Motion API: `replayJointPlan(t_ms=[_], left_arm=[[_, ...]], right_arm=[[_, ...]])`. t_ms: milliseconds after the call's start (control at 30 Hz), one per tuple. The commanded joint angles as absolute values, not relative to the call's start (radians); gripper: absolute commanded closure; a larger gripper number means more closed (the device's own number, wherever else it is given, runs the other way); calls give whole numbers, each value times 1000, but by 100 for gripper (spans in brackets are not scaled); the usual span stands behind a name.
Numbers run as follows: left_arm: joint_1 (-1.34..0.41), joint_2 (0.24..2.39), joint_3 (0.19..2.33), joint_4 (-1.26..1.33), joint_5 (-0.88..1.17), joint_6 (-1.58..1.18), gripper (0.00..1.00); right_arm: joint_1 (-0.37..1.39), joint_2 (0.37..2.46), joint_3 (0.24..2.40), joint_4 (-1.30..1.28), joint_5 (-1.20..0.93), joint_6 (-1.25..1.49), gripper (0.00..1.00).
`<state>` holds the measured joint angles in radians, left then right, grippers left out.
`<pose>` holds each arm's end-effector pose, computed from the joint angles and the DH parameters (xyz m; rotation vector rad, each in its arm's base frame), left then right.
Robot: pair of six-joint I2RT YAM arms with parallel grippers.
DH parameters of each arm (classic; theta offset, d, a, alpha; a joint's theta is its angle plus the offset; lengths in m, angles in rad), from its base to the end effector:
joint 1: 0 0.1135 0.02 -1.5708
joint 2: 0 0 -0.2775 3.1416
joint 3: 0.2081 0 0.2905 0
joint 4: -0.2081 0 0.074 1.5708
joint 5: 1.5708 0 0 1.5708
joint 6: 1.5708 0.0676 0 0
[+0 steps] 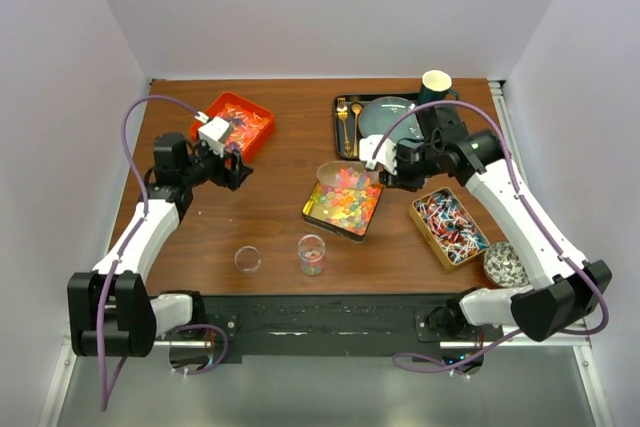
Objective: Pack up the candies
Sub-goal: Place the fake candies in the packing bottle.
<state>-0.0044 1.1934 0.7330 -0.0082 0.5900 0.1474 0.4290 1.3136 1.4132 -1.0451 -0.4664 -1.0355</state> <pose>0.3150 -0.0390 0.2402 0.5127 1.9232 -0.5071 0.2647 0.1545 0.3609 -1.7390 1.6592 0.3119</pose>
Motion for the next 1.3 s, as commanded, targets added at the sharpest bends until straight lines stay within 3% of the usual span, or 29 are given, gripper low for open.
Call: replayJointPlan(t_ms=[0, 433, 1267], left_arm=[[35, 1169, 782, 46, 537, 127, 22], [81, 1125, 746, 100, 528, 78, 21], [94, 1144, 692, 133, 561, 46, 21]], right_arm=[[485, 1339, 1470, -1261, -392, -1189, 100], [745, 1347, 1440, -1296, -103, -1226, 100], [940, 1471, 1560, -1318, 144, -1167, 100]])
